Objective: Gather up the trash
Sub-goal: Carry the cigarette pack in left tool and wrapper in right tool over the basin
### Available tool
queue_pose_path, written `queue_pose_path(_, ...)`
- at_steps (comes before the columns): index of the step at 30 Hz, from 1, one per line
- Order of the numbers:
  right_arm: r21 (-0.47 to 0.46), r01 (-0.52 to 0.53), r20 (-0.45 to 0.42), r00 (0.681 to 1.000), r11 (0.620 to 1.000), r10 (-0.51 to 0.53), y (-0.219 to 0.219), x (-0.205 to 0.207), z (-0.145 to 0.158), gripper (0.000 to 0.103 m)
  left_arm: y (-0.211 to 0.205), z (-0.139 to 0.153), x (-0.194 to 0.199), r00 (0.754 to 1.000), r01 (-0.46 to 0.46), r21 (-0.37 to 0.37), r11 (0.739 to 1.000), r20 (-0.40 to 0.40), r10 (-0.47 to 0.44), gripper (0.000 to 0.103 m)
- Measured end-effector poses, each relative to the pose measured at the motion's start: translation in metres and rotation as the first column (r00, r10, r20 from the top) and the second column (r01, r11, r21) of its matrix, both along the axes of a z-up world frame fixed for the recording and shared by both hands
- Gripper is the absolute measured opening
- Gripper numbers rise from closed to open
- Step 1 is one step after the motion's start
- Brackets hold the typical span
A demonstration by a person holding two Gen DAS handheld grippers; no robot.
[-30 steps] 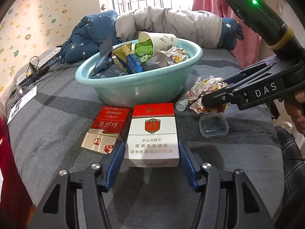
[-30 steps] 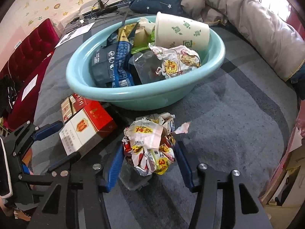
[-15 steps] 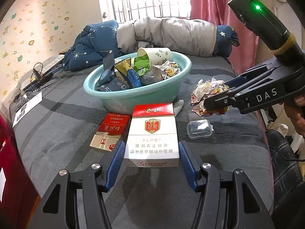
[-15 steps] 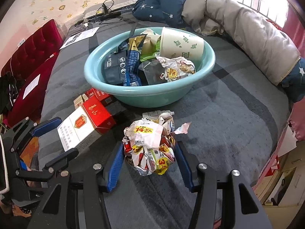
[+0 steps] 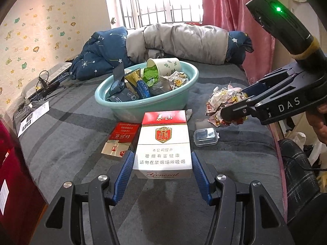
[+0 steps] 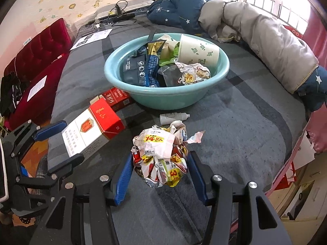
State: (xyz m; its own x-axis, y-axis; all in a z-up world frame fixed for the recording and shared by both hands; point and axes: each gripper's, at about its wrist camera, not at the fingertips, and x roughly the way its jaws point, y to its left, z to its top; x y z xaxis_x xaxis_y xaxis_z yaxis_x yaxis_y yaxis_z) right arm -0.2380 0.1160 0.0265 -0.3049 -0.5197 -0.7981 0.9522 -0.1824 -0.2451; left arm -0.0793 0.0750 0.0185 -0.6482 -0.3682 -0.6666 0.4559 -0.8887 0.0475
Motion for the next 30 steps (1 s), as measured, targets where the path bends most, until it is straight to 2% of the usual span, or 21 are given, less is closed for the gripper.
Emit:
queue_pose_path(19, 0.054, -0.005, 0.01, 1.0, 0.999, 0.004, 0.009, 0.008, 0.013, 0.058, -0.003, 0.017, 0.005, 0.999, -0.022, 0.041, 0.999, 0.03, 0.021, 0.062)
queue_pose_path(30, 0.032, -0.023, -0.013, 1.0, 0.999, 0.023, 0.003, 0.016, 0.045, 0.058, -0.014, 0.038, 0.002, 0.999, -0.026, 0.056, 0.998, 0.048, 0.023, 0.062)
